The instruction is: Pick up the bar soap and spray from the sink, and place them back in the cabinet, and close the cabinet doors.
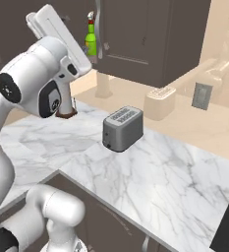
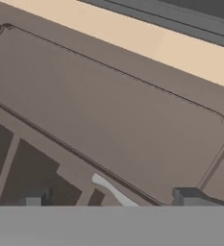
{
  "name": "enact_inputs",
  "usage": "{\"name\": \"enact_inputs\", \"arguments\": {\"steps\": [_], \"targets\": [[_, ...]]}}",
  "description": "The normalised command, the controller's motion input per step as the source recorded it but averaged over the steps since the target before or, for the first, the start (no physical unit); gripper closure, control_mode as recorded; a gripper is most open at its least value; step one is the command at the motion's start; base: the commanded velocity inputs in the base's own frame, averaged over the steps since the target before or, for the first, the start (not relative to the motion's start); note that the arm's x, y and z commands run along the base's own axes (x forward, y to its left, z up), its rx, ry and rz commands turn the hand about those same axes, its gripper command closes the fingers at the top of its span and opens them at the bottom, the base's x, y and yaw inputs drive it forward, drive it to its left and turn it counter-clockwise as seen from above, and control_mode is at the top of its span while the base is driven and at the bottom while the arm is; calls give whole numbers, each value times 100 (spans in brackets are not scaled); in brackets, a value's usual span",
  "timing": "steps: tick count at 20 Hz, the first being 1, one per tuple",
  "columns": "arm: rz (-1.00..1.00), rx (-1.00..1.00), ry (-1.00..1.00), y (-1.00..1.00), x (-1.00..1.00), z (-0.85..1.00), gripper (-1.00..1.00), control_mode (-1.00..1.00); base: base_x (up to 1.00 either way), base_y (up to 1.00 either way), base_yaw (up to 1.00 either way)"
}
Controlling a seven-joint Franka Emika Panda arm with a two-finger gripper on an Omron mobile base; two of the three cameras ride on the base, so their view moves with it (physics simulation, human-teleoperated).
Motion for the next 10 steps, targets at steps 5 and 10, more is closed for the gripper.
{"name": "enact_inputs", "arguments": {"steps": [5, 10], "targets": [[0, -16, 0, 22, -53, 1, -100, -100, 0, 0, 0], [0, -16, 0, 29, -52, 2, -100, -100, 0, 0, 0]]}}
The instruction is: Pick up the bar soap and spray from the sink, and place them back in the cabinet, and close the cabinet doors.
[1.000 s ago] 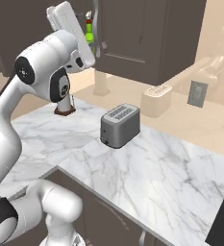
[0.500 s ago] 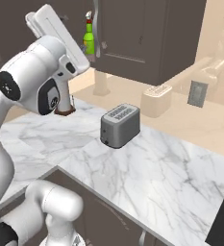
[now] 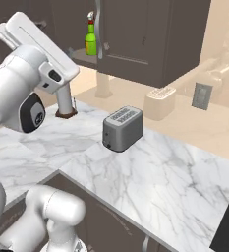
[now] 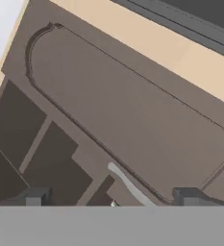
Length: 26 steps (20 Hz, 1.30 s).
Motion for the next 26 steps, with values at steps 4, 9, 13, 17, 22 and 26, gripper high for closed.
{"name": "enact_inputs", "arguments": {"steps": [4, 9, 13, 17, 22, 26], "targets": [[0, -16, 0, 31, -55, 0, -100, -100, 0, 0, 0], [0, -15, 0, 34, -46, 0, -100, -100, 0, 0, 0], [0, -9, 0, 35, -19, 0, -100, -100, 0, 0, 0], [0, -6, 0, 35, -20, 0, -100, -100, 0, 0, 0], [0, -7, 0, 42, -23, 0, -100, -100, 0, 0, 0], [0, -5, 1, 34, -10, 0, -100, -100, 0, 0, 0]]}}
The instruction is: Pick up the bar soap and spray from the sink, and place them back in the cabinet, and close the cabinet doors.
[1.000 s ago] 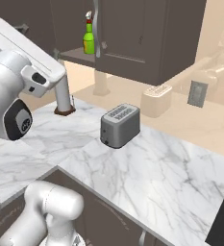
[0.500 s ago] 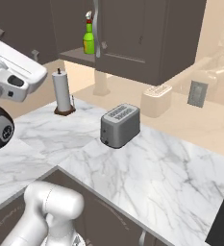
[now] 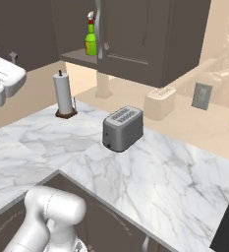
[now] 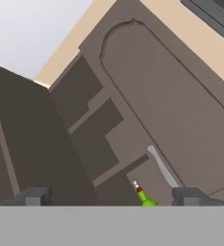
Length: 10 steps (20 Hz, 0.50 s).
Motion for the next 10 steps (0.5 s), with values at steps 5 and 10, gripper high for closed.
{"name": "enact_inputs", "arguments": {"steps": [5, 10], "targets": [[3, -6, 1, 26, 0, -2, -100, -100, 0, 0, 0], [6, -9, 0, 20, 3, -12, -100, -100, 0, 0, 0]]}}
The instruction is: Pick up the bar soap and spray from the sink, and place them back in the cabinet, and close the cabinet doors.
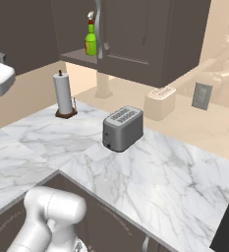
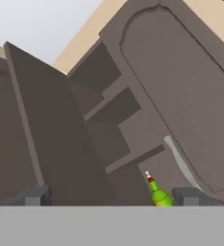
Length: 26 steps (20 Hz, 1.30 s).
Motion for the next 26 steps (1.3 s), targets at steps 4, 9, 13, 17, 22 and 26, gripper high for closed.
{"name": "enact_inputs", "arguments": {"steps": [4, 9, 13, 17, 22, 26], "targets": [[6, -11, 0, 13, 9, -24, -100, -100, 0, 0, 0], [4, -13, 0, 18, 3, -26, -100, -100, 0, 0, 0], [3, -11, 0, 27, 0, -19, -100, -100, 0, 0, 0], [1, -9, 0, 34, 0, -7, -100, -100, 0, 0, 0], [0, -7, 0, 31, 7, -3, -100, -100, 0, 0, 0], [0, -4, 0, 10, 22, -9, -100, -100, 0, 0, 0]]}}
